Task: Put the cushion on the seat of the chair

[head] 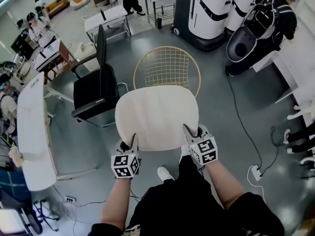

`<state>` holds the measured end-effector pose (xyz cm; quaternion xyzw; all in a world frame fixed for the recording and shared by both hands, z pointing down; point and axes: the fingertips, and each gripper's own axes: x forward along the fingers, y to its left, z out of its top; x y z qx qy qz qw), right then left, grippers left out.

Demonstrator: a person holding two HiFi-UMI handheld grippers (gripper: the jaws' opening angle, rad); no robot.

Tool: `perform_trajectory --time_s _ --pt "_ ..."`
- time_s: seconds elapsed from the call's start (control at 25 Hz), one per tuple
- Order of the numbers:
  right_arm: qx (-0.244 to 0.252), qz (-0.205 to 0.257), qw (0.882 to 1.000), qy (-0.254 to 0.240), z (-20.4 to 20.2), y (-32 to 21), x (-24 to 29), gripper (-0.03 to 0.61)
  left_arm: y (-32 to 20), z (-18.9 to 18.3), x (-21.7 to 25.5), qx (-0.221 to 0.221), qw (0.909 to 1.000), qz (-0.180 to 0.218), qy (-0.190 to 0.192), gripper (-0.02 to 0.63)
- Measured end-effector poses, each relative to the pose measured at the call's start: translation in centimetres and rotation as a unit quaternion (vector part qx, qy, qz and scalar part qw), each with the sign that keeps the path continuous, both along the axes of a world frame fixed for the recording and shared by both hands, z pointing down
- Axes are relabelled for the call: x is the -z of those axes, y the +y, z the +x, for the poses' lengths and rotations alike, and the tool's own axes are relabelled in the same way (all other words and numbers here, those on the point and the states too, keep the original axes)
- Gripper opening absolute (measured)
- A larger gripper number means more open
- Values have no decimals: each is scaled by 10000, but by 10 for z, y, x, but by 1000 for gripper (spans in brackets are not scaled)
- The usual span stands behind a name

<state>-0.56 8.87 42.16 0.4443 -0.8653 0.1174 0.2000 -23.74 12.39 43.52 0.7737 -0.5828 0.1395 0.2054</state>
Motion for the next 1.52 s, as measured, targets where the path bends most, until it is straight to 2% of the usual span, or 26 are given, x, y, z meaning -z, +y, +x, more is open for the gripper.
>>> perform_trajectory --time_s 0.36,0.96,1.52 --pt "49 -4 9999 -101 39 -67 -8 71 -66 39 -3 40 10000 10 -70 89" --pt "293 -172 9993 -165 95 -228 -26 71 -216 95 -21 253 9995 -185 -102 91" --pt "410 -236 9988 -143 115 -307 -65 72 -292 117 -56 346 9985 -328 -260 94"
